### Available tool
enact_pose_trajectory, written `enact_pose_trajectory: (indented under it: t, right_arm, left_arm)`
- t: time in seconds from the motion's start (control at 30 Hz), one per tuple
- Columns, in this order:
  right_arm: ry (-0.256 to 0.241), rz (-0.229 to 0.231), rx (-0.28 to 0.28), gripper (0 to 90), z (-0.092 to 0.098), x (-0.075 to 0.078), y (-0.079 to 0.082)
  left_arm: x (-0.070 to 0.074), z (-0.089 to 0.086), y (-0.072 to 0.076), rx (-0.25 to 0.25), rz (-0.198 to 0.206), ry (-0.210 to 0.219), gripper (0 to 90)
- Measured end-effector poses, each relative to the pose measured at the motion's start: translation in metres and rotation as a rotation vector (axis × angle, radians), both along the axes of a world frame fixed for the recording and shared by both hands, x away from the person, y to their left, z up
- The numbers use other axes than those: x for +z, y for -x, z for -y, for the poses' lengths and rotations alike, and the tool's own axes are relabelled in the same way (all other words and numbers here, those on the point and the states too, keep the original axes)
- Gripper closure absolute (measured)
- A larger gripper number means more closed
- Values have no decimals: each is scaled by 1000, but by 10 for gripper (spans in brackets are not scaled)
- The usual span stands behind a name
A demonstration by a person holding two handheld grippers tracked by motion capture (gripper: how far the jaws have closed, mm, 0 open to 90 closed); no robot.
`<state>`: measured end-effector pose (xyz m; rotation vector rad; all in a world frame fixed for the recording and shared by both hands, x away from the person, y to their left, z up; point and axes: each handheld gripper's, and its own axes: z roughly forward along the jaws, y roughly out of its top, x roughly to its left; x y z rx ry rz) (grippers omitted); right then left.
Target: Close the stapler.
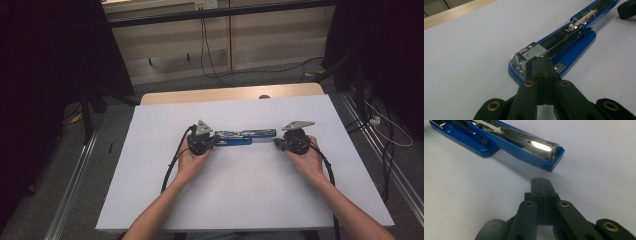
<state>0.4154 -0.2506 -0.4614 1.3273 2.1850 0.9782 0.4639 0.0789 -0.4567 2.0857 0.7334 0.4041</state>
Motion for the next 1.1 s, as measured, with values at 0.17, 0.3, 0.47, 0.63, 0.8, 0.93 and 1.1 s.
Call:
enact_pose_trajectory:
  t: [0.17, 0.3, 0.47, 0.63, 0.8, 0.93, 1.1]
  right_arm:
    - [16, -5, -7, 900, -2, 1, -4]
    - [7, 3, -9, 900, -2, 0, -6]
    - [-1, 6, -17, 900, -3, -1, -7]
    - [-6, 10, -18, 900, -3, -1, -8]
    - [-8, 14, -18, 900, -3, -2, -8]
    - [-10, 18, -20, 900, -3, -2, -8]
    - [-16, 19, -24, 900, -3, -3, -9]
  left_arm:
    - [0, 1, 1, 4, -4, 2, 900]
    - [0, 0, 0, 3, 0, 2, 900]
    - [0, 1, 0, 2, 3, -1, 900]
    - [0, 1, 0, 5, 6, 3, 900]
    - [-1, 1, 0, -1, 4, 3, 900]
    - [-1, 1, 0, -1, 5, 3, 900]
    - [-1, 2, 0, -1, 6, 3, 900]
